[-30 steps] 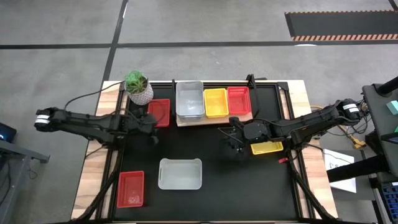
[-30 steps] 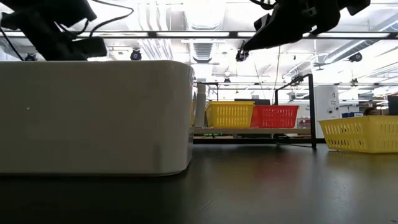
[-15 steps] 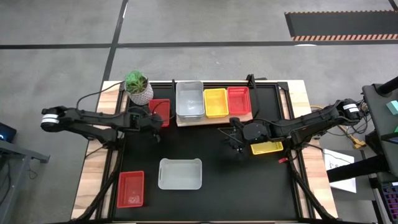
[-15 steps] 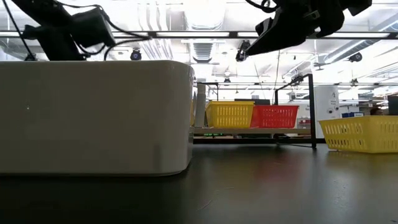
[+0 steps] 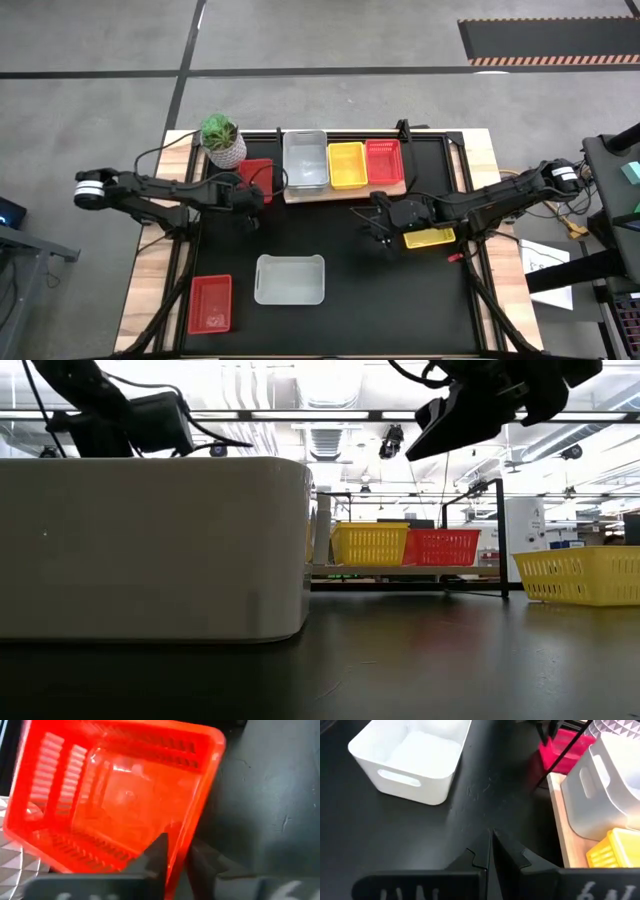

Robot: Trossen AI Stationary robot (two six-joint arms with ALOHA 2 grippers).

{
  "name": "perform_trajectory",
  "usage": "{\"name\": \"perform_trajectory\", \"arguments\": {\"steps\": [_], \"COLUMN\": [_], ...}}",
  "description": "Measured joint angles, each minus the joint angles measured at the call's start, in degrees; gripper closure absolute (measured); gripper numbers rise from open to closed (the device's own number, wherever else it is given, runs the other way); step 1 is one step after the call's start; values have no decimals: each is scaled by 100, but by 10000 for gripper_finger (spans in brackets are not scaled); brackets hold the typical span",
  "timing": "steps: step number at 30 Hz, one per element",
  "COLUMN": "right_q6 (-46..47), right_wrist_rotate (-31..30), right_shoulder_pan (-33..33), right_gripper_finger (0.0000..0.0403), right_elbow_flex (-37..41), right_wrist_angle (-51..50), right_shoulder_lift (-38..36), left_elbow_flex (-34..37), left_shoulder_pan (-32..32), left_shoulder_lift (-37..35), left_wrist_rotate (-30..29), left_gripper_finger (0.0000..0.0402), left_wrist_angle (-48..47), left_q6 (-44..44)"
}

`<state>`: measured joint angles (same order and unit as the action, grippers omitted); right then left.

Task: Stack baskets on shelf by color
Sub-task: Stack the top red bin on top of the red bin on the shelf

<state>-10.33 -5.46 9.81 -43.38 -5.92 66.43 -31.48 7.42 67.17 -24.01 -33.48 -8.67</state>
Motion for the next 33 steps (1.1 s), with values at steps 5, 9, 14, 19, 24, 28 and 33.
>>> {"name": "perform_trajectory", "arguments": {"steps": [5,9,14,19,24,28,33], "right_q6": [29,164,439,616,1081,1280,1439], "right_wrist_rotate": [0,-1,1,242,444,443,415], "right_shoulder_pan": [83,152,266,375,613,944,1368], "right_gripper_finger": [390,390,390,390,390,390,390], "right_elbow_flex": [7,7,7,7,171,604,962], "right_wrist_angle": [-191,-427,-942,-1651,-2105,-1894,-1581], "right_shoulder_lift": [-65,-231,-560,-1043,-1594,-2032,-2493], "left_elbow_flex": [-347,-1093,-2352,-3578,-4461,-4791,-5034], "left_shoulder_pan": [-8,-84,-285,-882,-1916,-2550,-2741], "left_shoulder_lift": [-204,-329,-322,-210,227,902,1920], "left_wrist_rotate": [-8,32,1100,1922,1732,1137,998], "left_gripper_finger": [399,401,401,401,401,401,401], "left_wrist_angle": [-492,-1486,-3077,-3789,-3190,-2042,-285], "left_q6": [-366,-777,-1589,-2343,-2580,-1984,-469]}}
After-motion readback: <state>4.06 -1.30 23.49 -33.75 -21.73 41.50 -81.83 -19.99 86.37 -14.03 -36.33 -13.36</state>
